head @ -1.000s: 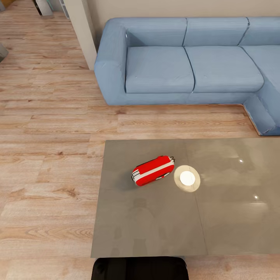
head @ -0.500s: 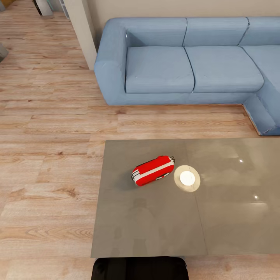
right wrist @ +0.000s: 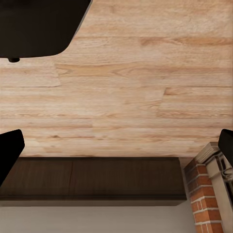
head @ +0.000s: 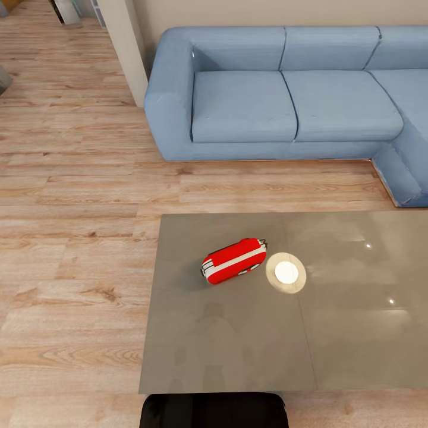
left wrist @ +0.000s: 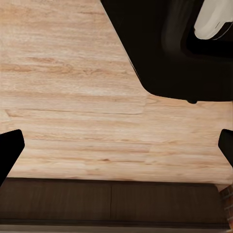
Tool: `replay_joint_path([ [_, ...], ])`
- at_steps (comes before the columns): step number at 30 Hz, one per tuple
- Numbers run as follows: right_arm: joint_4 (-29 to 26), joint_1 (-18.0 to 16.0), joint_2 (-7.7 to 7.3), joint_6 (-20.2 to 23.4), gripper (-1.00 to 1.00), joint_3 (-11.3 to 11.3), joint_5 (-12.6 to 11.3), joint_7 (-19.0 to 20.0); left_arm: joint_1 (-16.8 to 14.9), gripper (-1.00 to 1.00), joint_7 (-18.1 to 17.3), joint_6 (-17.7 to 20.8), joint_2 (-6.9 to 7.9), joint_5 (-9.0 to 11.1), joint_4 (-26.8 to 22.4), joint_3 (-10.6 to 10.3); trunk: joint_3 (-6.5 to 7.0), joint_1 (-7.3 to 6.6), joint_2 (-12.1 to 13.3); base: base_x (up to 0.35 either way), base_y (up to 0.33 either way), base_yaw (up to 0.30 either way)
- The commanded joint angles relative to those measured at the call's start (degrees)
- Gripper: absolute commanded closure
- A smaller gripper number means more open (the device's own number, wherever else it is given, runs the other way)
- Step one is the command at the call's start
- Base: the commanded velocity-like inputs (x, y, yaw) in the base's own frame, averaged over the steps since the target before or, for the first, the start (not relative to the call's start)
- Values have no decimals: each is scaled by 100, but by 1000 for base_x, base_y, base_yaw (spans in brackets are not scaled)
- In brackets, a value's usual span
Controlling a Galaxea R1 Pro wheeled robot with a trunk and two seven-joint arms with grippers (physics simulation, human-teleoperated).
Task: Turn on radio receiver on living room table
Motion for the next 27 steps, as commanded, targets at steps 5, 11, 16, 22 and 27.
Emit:
replay_joint_path([
  [5,0,0,-8,-2,-100,0,-6,-5,0,-100,-23,-3,8,5,77,-9,0,0,0,0,0,0],
  [11,0,0,-22,-3,-100,-6,-22,-8,0,-100,-31,-1,14,19,169,-34,0,0,0,0,0,0],
  [16,-5,0,-94,-3,-100,-23,-26,-8,0,-100,-17,0,18,29,458,34,0,0,0,0,0,0],
  [22,-401,0,-163,35,-100,-26,-19,7,0,-100,-42,29,65,8,74,25,0,0,0,0,0,0],
  [27,-1626,15,-251,507,-100,-22,-13,25,0,-100,-71,480,98,3,-1509,23,0,0,0,0,0,0],
])
